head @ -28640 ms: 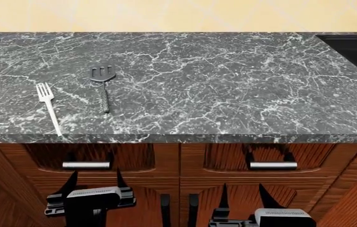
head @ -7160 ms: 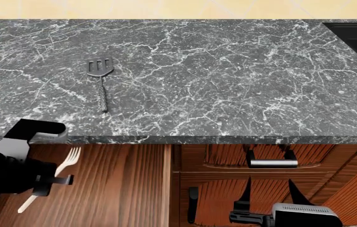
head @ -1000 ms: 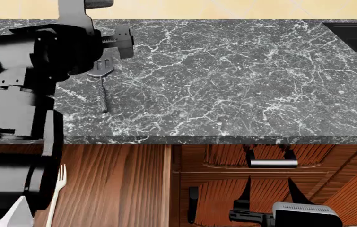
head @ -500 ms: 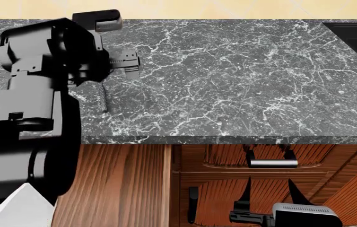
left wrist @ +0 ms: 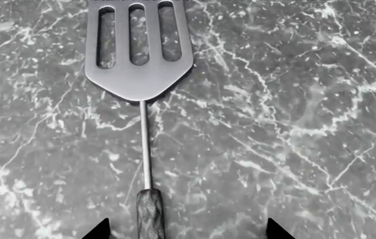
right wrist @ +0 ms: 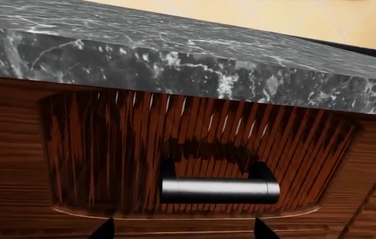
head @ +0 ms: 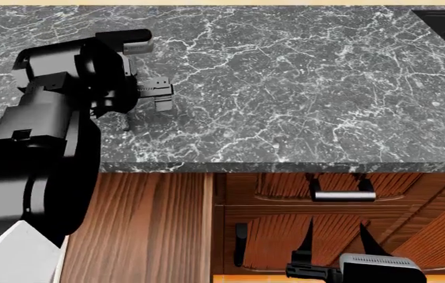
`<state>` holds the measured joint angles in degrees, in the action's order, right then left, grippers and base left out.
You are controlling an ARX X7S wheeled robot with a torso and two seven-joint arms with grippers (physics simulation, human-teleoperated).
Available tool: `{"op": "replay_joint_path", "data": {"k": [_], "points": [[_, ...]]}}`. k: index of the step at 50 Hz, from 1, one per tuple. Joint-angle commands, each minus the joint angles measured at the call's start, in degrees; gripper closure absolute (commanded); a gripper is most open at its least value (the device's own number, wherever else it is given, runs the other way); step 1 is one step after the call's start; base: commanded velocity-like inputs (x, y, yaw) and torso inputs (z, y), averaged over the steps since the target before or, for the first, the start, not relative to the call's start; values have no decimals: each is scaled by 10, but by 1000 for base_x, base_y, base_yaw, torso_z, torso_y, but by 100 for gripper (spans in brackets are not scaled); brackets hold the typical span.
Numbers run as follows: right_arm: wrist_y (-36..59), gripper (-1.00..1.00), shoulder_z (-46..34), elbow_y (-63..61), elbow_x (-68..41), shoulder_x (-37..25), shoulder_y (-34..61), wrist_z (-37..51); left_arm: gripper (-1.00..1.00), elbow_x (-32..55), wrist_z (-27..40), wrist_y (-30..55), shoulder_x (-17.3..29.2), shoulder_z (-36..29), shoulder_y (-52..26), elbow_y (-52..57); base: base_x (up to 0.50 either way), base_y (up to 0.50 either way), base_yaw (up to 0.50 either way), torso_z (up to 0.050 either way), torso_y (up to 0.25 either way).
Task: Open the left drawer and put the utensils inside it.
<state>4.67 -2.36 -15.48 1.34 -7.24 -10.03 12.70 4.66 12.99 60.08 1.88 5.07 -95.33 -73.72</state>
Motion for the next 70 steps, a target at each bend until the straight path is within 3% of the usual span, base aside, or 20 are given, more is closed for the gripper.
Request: {"op": "replay_joint_path", "data": {"k": [1, 34, 50, 68, 70], "points": [[0, -100, -4, 0, -4, -5, 0, 5, 100, -6, -9, -10, 7, -4, 2, -11, 0, 0, 0, 0, 0], [1, -100, -17, 0, -16, -19, 1, 22, 100, -6, -15, 14, 9, -15, 26, 53, 0, 0, 0, -1, 18], [0, -100, -23, 0, -20, -25, 1, 29, 100, 8, -5, 96, 9, -22, 76, 205, 0, 0, 0, -1, 151], [0, -100, -29, 0, -25, -31, 2, 36, 100, 42, 36, 291, -3, -11, 204, 547, 0, 0, 0, -1, 111], [0, -100, -29, 0, -26, -32, 2, 37, 100, 81, 67, 299, 3, -18, 208, 556, 0, 0, 0, 0, 0]]}}
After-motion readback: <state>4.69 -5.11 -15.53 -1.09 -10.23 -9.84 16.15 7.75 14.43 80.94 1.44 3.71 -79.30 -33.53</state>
